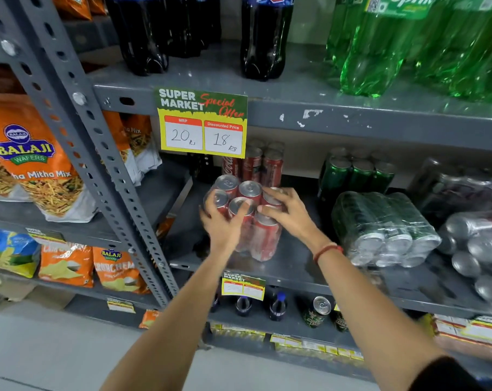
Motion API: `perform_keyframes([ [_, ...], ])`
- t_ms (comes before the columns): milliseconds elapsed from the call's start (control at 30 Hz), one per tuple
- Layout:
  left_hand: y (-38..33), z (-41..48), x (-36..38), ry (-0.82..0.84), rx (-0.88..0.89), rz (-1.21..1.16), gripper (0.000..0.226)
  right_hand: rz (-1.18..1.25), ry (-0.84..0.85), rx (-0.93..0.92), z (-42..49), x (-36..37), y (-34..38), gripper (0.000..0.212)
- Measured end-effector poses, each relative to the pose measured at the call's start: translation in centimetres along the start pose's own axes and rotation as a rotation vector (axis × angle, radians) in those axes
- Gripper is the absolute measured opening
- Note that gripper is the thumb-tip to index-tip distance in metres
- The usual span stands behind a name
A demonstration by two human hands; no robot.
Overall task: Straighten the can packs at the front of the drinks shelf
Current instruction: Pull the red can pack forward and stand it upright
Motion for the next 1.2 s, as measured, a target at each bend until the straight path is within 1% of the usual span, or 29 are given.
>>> perform_keyframes([
  [33, 0.0, 1.3, 0.0, 0.083, 0.038, -0.024, 0.077, -0.009, -0.067, -0.012, -1.1, -0.2, -0.2, 0.059],
  [100, -0.3, 3.7, 0.1, 0.332, 0.068, -0.077, 0.069, -0.054, -0.209, -0.055, -4.4, 0.3, 0.0, 0.065],
  [133, -0.6, 4.7, 0.2, 0.449, 0.071, -0.07, 0.066, -0.084, -0.273, -0.074, -6.2, 1.3, 0.3, 0.07],
  [167, -1.1, 5.4, 0.3, 0.532, 0.077, -0.035, 0.062, -0.116, -0.326, -0.084, -7.8, 2.6, 0.8, 0.073],
  [233, -2.6, 6.3, 0.1, 0.626, 0.076, 0.06, 0.052, -0.133, -0.366, -0.068, -9.7, 5.2, 1.6, 0.074],
  [300, -3.8, 6.5, 0.0, 0.673, 0.063, 0.135, 0.051, -0.11, -0.347, -0.074, -10.1, 5.9, 1.9, 0.072],
  [367, -3.7, 6.8, -0.1, 0.641, 0.062, 0.189, 0.05, -0.068, -0.345, -0.104, -9.5, 4.6, 2.0, 0.067],
  [400, -3.5, 6.8, -0.5, 0.56, 0.069, 0.186, 0.047, -0.041, -0.365, -0.117, -9.0, 3.5, 2.0, 0.061],
  [433, -3.3, 6.6, -1.0, 0.437, 0.072, 0.145, 0.044, -0.013, -0.388, -0.125, -8.1, 2.3, 1.9, 0.055],
  [467, -2.6, 5.9, -1.7, 0.278, 0.048, 0.077, 0.042, 0.007, -0.404, -0.13, -6.8, 1.3, 2.0, 0.05],
  [533, -1.6, 2.2, -2.8, -0.03, 0.003, -0.069, 0.044, 0.001, -0.373, -0.131, -3.4, -0.1, 2.4, 0.047],
  [567, -1.4, -0.4, -2.7, -0.123, -0.011, -0.1, 0.05, -0.018, -0.311, -0.129, -1.4, -0.3, 2.7, 0.048],
  [600, -1.3, -3.1, -2.1, -0.159, -0.015, -0.109, 0.06, -0.033, -0.219, -0.117, 0.5, 0.0, 3.2, 0.049],
  [667, -1.2, -7.0, 0.0, -0.148, 0.005, -0.02, 0.091, -0.088, 0.023, -0.058, 3.2, 1.4, 3.9, 0.05],
  [733, -1.0, -8.1, 1.9, -0.135, 0.019, 0.19, 0.118, -0.257, 0.239, -0.026, 4.7, 2.9, 3.9, 0.052],
  [767, -1.0, -7.9, 2.4, -0.136, 0.01, 0.262, 0.127, -0.328, 0.311, -0.019, 5.0, 3.4, 3.8, 0.054],
  [833, -0.9, -7.0, 2.6, -0.144, -0.038, 0.286, 0.133, -0.364, 0.373, -0.018, 5.0, 3.8, 3.6, 0.058],
  [900, -0.5, -6.1, 2.1, -0.145, -0.04, 0.27, 0.131, -0.389, 0.33, -0.03, 5.0, 3.5, 3.4, 0.061],
  [1000, 0.7, -3.6, 0.8, -0.072, 0.058, 0.209, 0.118, -0.572, 0.226, -0.011, 5.1, 2.6, 3.0, 0.068],
  [1067, 1.1, -1.5, -0.3, 0.053, 0.148, 0.2, 0.11, -0.635, 0.158, 0.016, 4.7, 1.9, 2.4, 0.074],
  [1100, 1.1, -0.3, -0.9, 0.131, 0.185, 0.201, 0.108, -0.628, 0.114, 0.021, 4.3, 1.5, 2.2, 0.075],
  [1200, 0.8, 3.2, -2.2, 0.373, 0.262, 0.275, 0.102, -0.494, -0.041, 0.009, 1.9, 0.7, 1.9, 0.074],
])
Point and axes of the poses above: each hand's wrist, its own z-axis towards the middle knuckle, its own x-axis out of the palm, y = z × x, the point moved 7 cm from there along z, towards the middle knuckle, and after that the axes turned 14 degrees about z, right-handed, at the moved point
